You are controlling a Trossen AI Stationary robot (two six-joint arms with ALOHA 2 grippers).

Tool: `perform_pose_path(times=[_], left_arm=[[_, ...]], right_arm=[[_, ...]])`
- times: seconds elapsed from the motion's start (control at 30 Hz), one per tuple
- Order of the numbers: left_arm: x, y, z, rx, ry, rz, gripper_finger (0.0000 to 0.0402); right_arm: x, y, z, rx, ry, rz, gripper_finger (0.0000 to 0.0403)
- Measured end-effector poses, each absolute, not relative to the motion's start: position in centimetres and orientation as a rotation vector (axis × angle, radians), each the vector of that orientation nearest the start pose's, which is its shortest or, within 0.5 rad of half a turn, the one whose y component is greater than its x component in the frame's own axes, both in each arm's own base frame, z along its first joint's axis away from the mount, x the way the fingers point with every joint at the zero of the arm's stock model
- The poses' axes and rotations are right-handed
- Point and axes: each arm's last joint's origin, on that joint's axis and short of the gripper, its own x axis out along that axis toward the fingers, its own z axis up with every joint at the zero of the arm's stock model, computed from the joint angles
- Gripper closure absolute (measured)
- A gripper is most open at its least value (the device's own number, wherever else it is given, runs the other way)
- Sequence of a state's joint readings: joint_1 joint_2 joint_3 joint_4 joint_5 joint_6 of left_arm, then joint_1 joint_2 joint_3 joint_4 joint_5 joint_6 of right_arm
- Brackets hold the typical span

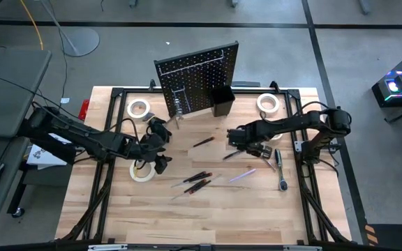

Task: Hang tools onto peg board
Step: Put the black pen into the black bin on the peg board

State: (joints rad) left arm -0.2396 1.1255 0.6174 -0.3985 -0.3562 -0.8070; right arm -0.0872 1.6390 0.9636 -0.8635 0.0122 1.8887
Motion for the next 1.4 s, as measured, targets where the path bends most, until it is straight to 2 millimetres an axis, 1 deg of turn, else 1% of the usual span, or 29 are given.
perform_pose_path(times=[0.07,0.17,0.3,0.5,0.67,0.77,0.87,0.93,1.0,1.1,1.13,1.27,1.33,1.4], left_arm=[[20.5,-3.9,20.0,-0.495,0.774,0.424,0.0151],[20.5,-4.0,20.0,-0.474,0.791,0.392,0.0151],[20.5,-4.1,20.0,-0.467,0.807,0.364,0.0151],[20.5,-4.1,20.0,-0.470,0.811,0.357,0.0151],[20.4,-4.1,20.0,-0.471,0.813,0.355,0.0151],[20.4,-4.1,20.0,-0.471,0.813,0.355,0.0151],[20.4,-4.1,19.9,-0.476,0.819,0.344,0.0151],[20.4,-4.2,19.9,-0.482,0.831,0.333,0.0151],[20.4,-4.2,19.9,-0.486,0.835,0.332,0.0151],[20.3,-4.2,19.8,-0.487,0.847,0.338,0.0151],[20.3,-4.2,19.8,-0.486,0.848,0.339,0.0151],[20.3,-4.2,19.8,-0.484,0.845,0.340,0.0151],[20.3,-4.1,19.8,-0.481,0.842,0.346,0.0151],[20.3,-4.1,19.8,-0.479,0.835,0.355,0.0151]], right_arm=[[26.9,-2.8,16.0,1.559,0.884,-1.518,0.0229],[27.1,-3.2,16.0,1.603,0.786,-1.545,0.0229],[27.1,-3.4,16.0,1.621,0.775,-1.550,0.0229],[27.1,-3.3,15.8,1.660,0.710,-1.627,0.0229],[27.6,-3.3,14.3,1.678,0.738,-1.676,0.0230],[28.0,-3.4,13.3,1.697,0.698,-1.721,0.0237],[28.3,-3.5,12.3,1.678,0.728,-1.736,0.0254],[28.4,-3.5,11.8,1.654,0.778,-1.728,0.0276],[28.4,-3.2,11.6,1.615,0.833,-1.712,0.0310],[28.3,-3.0,11.6,1.539,0.869,-1.685,0.0374],[28.3,-3.0,11.7,1.508,0.882,-1.659,0.0384],[28.3,-3.2,12.4,1.395,0.937,-1.556,0.0392],[28.5,-3.4,13.5,1.310,0.904,-1.491,0.0402],[28.4,-3.3,14.4,1.230,0.903,-1.446,0.0400]])
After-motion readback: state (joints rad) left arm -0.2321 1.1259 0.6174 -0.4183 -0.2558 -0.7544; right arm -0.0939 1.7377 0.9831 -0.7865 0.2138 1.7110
